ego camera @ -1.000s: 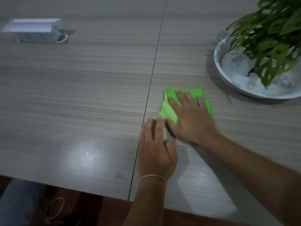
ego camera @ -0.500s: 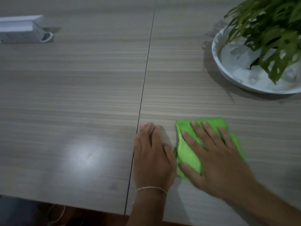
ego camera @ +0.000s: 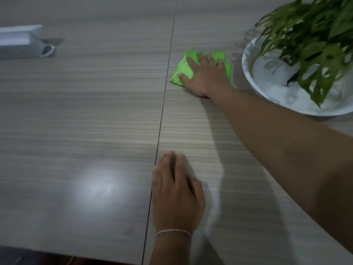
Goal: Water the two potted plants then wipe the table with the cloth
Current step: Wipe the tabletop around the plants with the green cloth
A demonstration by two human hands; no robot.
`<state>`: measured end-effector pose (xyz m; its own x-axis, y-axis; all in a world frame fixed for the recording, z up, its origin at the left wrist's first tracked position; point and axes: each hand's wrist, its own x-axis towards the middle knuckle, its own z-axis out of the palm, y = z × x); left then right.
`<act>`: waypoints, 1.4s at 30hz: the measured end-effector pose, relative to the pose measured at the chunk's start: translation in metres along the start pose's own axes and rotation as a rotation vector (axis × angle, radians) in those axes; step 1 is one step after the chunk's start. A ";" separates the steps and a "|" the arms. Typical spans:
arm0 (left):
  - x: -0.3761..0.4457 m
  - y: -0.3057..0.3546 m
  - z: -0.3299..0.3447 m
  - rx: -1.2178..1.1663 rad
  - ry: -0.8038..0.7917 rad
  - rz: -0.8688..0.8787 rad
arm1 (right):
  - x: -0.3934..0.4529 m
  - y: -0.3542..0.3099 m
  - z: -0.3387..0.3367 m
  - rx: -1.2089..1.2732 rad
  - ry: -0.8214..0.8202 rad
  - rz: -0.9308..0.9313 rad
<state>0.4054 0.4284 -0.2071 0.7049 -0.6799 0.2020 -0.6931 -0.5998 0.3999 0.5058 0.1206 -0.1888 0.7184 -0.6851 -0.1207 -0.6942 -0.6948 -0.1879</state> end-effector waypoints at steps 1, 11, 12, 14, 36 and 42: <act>0.000 0.000 0.000 0.001 0.000 0.011 | -0.008 -0.001 0.001 -0.002 0.007 0.001; 0.000 -0.005 0.005 -0.034 0.022 0.044 | -0.202 0.036 0.027 -0.031 0.050 -0.144; 0.000 -0.005 0.005 -0.046 0.012 0.042 | -0.221 0.051 0.027 -0.041 0.054 -0.134; 0.002 -0.005 0.005 -0.079 -0.005 0.037 | -0.255 0.085 0.026 -0.053 0.065 -0.103; 0.024 0.261 0.120 -0.033 -0.163 0.534 | -0.191 0.414 -0.048 -0.028 0.122 0.262; 0.027 0.305 0.145 0.060 -0.157 0.454 | -0.168 0.439 -0.051 -0.026 0.100 0.242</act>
<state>0.1907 0.1656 -0.2095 0.3010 -0.9313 0.2049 -0.9362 -0.2478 0.2490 0.0781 -0.0805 -0.2009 0.5239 -0.8495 -0.0623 -0.8474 -0.5123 -0.1398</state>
